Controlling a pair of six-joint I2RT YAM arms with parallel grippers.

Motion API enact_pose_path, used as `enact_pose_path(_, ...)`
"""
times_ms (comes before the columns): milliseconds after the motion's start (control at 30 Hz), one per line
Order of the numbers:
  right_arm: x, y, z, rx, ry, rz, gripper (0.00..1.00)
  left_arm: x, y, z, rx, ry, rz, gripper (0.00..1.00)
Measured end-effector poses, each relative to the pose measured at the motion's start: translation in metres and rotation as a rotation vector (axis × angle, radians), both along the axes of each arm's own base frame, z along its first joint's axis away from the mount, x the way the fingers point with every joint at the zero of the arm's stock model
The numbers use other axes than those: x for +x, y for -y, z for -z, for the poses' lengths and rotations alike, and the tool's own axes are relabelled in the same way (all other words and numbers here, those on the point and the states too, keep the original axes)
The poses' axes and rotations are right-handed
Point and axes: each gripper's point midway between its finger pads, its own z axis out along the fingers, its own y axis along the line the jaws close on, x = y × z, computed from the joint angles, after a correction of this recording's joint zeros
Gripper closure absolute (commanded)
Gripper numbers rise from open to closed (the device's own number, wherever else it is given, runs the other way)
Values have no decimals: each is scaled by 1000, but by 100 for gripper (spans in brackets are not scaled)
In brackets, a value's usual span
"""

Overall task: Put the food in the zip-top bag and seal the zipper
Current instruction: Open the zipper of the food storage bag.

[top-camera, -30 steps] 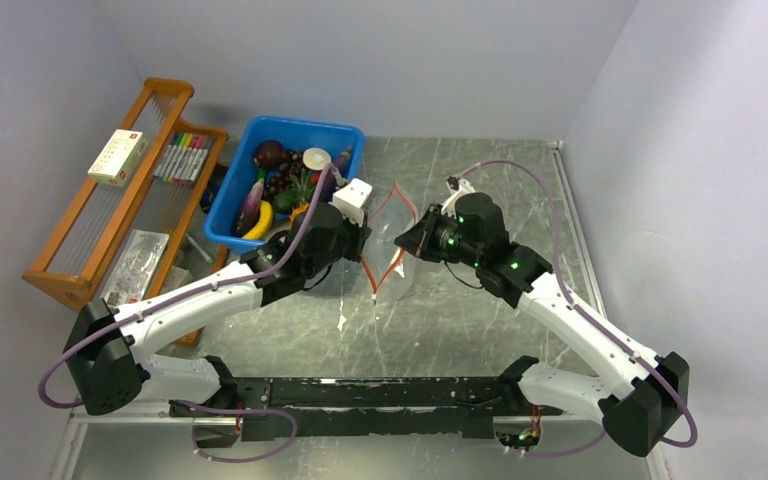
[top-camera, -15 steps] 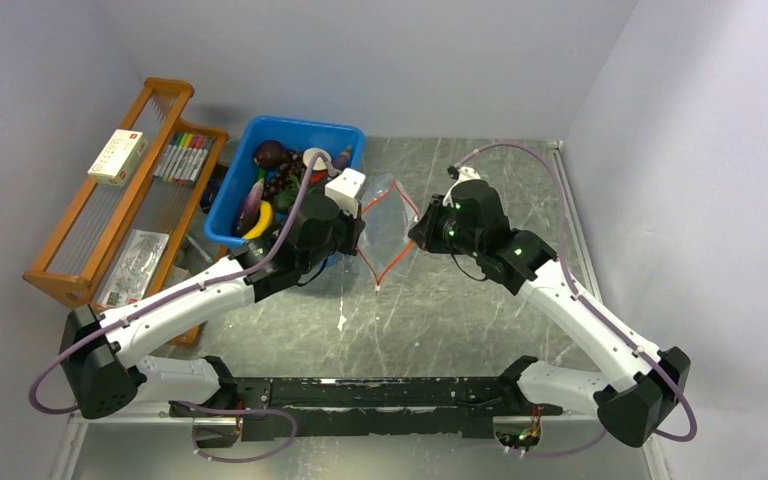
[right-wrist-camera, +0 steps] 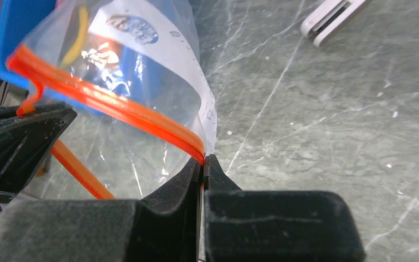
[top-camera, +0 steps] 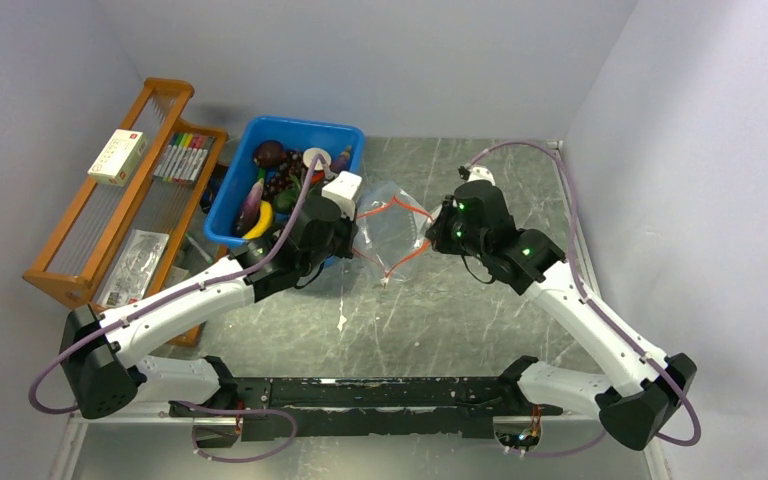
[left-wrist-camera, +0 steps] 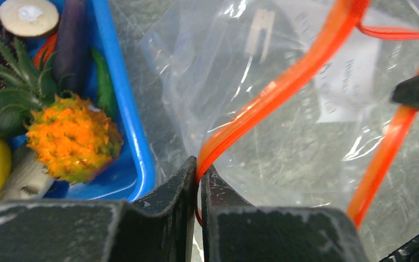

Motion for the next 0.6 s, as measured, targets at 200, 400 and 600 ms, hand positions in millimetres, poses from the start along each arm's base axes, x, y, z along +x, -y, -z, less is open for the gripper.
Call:
enact_pose_path(200,3,5,-17,-7,32,17,100,-4,-8,1,13,-15,-14,93)
enact_pose_path(400,-5,-19,-11,102,-4,-60,93,-17,13,-10,-115,-52,68,93)
enact_pose_path(600,-7,-27,-2,143,-26,-72,72,-27,31,-5,-178,-122,127,93)
